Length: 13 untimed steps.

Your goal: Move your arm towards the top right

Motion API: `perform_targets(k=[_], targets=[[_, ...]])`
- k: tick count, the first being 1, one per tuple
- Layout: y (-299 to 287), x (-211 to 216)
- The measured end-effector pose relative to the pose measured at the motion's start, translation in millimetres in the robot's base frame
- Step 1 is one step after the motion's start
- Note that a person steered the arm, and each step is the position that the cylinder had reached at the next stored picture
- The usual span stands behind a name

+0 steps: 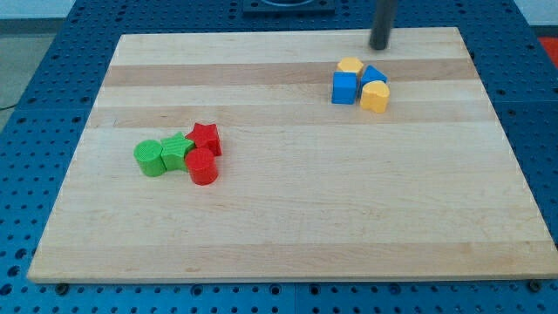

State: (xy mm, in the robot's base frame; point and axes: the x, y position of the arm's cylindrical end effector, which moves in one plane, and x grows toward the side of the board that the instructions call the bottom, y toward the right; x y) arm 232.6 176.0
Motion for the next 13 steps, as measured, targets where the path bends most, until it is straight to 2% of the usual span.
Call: perform_targets(k=[2, 5, 7, 9, 10, 13], targets=[[167.2, 8.1], [169.4, 14.3], [164.0, 52.9], [69.1, 80.0], [47.8, 86.1], [43.8, 95.5]])
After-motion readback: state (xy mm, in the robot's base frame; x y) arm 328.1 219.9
